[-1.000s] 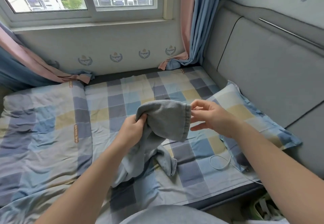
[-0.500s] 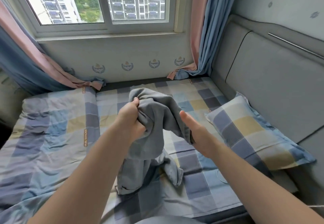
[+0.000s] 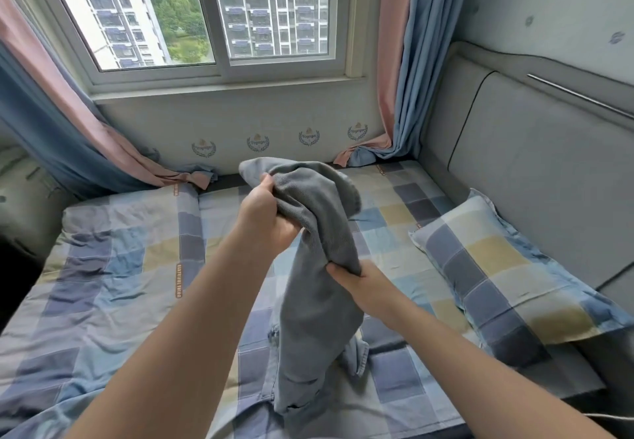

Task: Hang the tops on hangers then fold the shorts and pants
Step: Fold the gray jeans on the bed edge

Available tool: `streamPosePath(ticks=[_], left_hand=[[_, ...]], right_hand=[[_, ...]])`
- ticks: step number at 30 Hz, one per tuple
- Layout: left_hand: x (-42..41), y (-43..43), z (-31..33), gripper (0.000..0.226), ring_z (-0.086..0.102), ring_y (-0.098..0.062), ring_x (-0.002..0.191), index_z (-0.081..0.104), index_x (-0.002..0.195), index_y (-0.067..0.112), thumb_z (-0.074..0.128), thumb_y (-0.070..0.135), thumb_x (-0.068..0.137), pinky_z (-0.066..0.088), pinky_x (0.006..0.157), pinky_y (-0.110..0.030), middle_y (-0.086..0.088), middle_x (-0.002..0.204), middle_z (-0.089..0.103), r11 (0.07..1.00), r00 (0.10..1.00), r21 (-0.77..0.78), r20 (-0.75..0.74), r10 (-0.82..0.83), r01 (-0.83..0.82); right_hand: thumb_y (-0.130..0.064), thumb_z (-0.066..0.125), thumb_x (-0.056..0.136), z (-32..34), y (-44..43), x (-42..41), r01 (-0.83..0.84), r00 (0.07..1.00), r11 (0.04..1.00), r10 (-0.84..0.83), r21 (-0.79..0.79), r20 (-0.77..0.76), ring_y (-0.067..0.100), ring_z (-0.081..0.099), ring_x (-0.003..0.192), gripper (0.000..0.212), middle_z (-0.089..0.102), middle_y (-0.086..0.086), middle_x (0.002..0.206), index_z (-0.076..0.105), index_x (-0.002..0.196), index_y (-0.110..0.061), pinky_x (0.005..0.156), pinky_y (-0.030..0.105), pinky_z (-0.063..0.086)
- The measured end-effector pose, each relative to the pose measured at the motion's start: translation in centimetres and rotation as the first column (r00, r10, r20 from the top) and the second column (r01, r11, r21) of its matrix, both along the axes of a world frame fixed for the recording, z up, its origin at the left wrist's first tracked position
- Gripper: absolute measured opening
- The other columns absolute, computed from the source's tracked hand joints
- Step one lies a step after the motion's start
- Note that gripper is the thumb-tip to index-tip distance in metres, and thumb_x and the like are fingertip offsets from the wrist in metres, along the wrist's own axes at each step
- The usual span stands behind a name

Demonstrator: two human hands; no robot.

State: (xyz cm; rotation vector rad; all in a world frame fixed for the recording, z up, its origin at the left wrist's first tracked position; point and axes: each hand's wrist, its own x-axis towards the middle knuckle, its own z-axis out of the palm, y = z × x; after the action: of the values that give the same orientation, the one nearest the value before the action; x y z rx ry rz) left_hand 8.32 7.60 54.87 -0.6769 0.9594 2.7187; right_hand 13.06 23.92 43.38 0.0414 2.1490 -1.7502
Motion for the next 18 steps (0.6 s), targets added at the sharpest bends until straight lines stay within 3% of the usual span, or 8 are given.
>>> streamPosePath(ticks=[3, 5, 7, 9, 11, 14, 16, 18], left_hand=[[-0.1, -0.8, -1.2, 0.057, 0.064, -0.03, 0.109, 0.049, 0.136, 0.001, 0.044, 0.048, 0.104, 0.051, 0.087, -0.045, -0.018, 0.126, 0.065, 0.991, 0.995, -0.119, -0.073, -0.067, 0.058], [0.4, -1.2, -2.3, 0.063, 0.065, -0.022, 0.094, 0.05, 0.139, 0.002, 0.045, 0.052, 0.101, 0.049, 0.08, -0.037, -0.01, 0.114, 0.067, 0.947, 0.971, -0.291, -0.153, -0.186, 0.135], [1.2, -1.5, -3.6, 0.072, 0.055, -0.021, 0.083, 0.047, 0.141, 0.003, 0.052, 0.056, 0.092, 0.039, 0.079, -0.036, -0.013, 0.104, 0.057, 0.88, 0.93, -0.437, -0.21, -0.302, 0.187], [2.0, -1.6, -4.9, 0.076, 0.049, -0.03, 0.09, 0.048, 0.138, 0.006, 0.058, 0.058, 0.084, 0.038, 0.082, -0.039, -0.012, 0.112, 0.054, 0.806, 0.881, -0.538, -0.221, -0.418, 0.247], [3.0, -1.3, -6.4, 0.07, 0.061, -0.03, 0.107, 0.053, 0.136, 0.014, 0.064, 0.059, 0.085, 0.048, 0.096, -0.041, -0.01, 0.124, 0.064, 0.726, 0.831, -0.601, -0.177, -0.528, 0.334], [4.7, -0.3, -9.1, 0.059, 0.063, -0.023, 0.121, 0.054, 0.137, 0.02, 0.066, 0.052, 0.089, 0.043, 0.111, -0.051, -0.003, 0.13, 0.067, 0.664, 0.768, -0.614, -0.141, -0.625, 0.428], [5.8, 0.1, -10.5, 0.059, 0.061, -0.015, 0.122, 0.054, 0.134, 0.029, 0.07, 0.052, 0.082, 0.043, 0.111, -0.043, 0.007, 0.128, 0.068, 0.627, 0.744, -0.651, -0.138, -0.654, 0.429], [6.8, 0.7, -11.4, 0.06, 0.062, -0.01, 0.121, 0.054, 0.132, 0.033, 0.074, 0.046, 0.077, 0.05, 0.099, -0.029, 0.014, 0.125, 0.068, 0.583, 0.696, -0.691, -0.161, -0.7, 0.427]], right_hand=[[-0.045, 0.056, 0.099, 1.0, 0.7, -0.1, 0.029, 0.999, 1.0, -0.029, 0.005, -0.042, 0.015, 0.071, 0.098, 0.032, 0.077, -0.003, 0.101, 0.073, 0.101, -0.017, 0.096, 0.038, 0.054], [-0.046, 0.056, 0.099, 2.0, 0.9, -0.3, 0.072, 0.994, 0.997, -0.073, -0.016, -0.078, 0.015, 0.071, 0.101, 0.035, 0.077, -0.002, 0.102, 0.073, 0.104, -0.016, 0.098, 0.041, 0.053], [-0.044, 0.056, 0.099, 3.0, 1.1, -0.7, 0.104, 0.986, 0.994, -0.109, -0.046, -0.129, 0.015, 0.071, 0.101, 0.033, 0.077, -0.001, 0.101, 0.074, 0.102, -0.016, 0.099, 0.041, 0.053], [-0.044, 0.056, 0.099, 4.2, 1.2, -1.1, 0.12, 0.977, 0.991, -0.128, -0.059, -0.171, 0.016, 0.071, 0.099, 0.035, 0.077, 0.002, 0.099, 0.075, 0.098, -0.015, 0.097, 0.04, 0.054], [-0.045, 0.057, 0.098, 5.4, 1.2, -1.5, 0.126, 0.968, 0.99, -0.138, -0.069, -0.21, 0.02, 0.072, 0.096, 0.038, 0.077, 0.007, 0.097, 0.076, 0.094, -0.013, 0.092, 0.04, 0.056], [-0.049, 0.058, 0.095, 6.8, 1.2, -2.4, 0.148, 0.956, 0.983, -0.17, -0.104, -0.241, 0.024, 0.073, 0.094, 0.043, 0.077, 0.009, 0.094, 0.074, 0.095, -0.009, 0.087, 0.041, 0.057], [-0.049, 0.057, 0.097, 7.7, 1.0, -3.0, 0.167, 0.95, 0.979, -0.19, -0.114, -0.246, 0.019, 0.073, 0.093, 0.04, 0.078, 0.003, 0.093, 0.073, 0.097, -0.012, 0.085, 0.037, 0.057], [-0.047, 0.058, 0.098, 8.3, 0.8, -3.5, 0.197, 0.946, 0.965, -0.233, -0.171, -0.225, 0.016, 0.073, 0.091, 0.035, 0.078, 0.001, 0.092, 0.072, 0.095, -0.015, 0.083, 0.034, 0.057]])
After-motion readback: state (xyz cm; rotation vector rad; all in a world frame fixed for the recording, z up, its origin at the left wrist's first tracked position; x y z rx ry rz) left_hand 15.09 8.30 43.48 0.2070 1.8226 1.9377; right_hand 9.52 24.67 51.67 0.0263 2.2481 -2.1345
